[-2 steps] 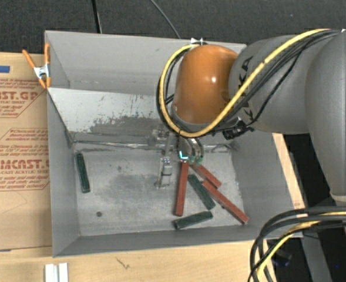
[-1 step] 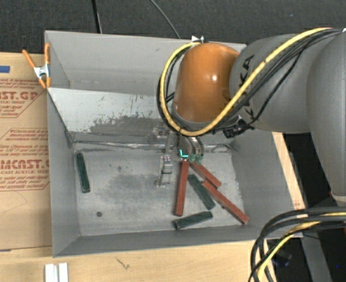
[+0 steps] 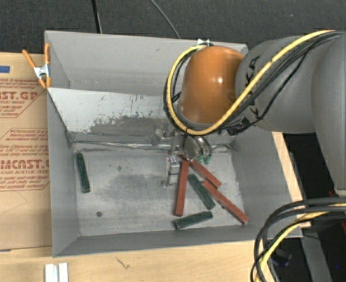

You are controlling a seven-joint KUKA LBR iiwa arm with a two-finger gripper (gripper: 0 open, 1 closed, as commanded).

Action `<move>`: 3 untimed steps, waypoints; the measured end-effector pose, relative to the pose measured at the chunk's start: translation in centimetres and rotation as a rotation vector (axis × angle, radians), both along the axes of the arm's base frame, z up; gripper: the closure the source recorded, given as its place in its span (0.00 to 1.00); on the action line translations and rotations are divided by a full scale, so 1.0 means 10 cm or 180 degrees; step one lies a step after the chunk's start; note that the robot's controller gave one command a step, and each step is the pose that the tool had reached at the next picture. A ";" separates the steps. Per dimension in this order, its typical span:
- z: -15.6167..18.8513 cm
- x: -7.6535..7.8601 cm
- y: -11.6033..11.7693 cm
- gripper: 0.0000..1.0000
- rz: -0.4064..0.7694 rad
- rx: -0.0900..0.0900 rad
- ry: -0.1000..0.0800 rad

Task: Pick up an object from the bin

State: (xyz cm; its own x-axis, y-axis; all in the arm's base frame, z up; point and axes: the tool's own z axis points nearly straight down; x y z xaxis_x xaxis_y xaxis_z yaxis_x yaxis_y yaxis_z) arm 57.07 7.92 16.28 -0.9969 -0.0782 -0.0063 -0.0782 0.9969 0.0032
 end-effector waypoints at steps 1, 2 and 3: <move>-0.58 -0.07 -0.38 0.00 0.0607 -0.0014 -0.0004; -0.93 -0.01 -0.59 0.00 0.1043 -0.0010 0.0023; -0.93 -0.53 -1.42 1.00 0.1482 -0.0015 0.0010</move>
Offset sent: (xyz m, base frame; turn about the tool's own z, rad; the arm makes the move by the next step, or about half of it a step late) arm -0.0004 -0.0605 -0.0928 -0.3268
